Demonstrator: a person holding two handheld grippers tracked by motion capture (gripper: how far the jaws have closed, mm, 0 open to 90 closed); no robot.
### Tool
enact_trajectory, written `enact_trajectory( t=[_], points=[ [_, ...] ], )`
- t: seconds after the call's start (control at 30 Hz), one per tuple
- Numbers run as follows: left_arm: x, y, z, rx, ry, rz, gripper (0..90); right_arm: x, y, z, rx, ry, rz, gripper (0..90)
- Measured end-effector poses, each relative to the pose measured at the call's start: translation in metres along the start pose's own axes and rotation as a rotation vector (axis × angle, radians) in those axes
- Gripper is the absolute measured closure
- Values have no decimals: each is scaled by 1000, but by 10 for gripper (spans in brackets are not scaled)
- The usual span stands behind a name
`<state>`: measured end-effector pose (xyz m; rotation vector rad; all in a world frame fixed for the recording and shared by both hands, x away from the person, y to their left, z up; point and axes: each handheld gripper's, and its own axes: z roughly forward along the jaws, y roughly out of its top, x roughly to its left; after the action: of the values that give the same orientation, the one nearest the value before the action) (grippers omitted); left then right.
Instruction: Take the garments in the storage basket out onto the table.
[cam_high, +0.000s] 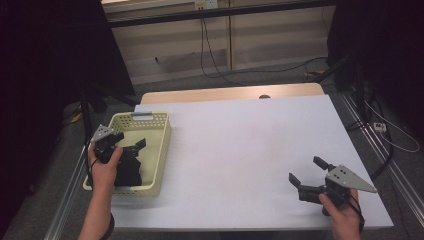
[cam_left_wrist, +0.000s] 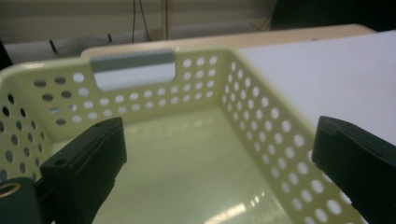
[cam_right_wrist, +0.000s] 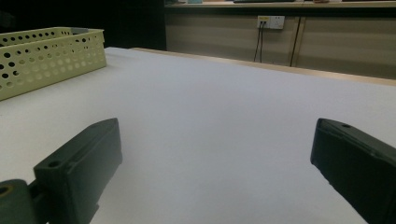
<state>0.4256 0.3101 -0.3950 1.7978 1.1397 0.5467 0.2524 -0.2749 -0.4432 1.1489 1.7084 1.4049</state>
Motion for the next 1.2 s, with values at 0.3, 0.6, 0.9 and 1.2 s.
enact_trajectory(
  t=[0.3, 0.6, 0.9, 1.2],
  points=[
    [3, 2, 4, 56, 26, -25, 49, -4, -1, -1, 0, -3, 7, 15],
    [15, 3, -12, 48, 76, -24, 41, -4, -1, 1, 2, -1, 7, 15],
    [17, -8, 1, 198, 89, -22, 39, -4, -1, 2, 2, 0, 7, 15],
    [21, -17, 11, 278, 118, -70, 54, -4, -1, 2, 4, 4, 4, 15]
  ],
)
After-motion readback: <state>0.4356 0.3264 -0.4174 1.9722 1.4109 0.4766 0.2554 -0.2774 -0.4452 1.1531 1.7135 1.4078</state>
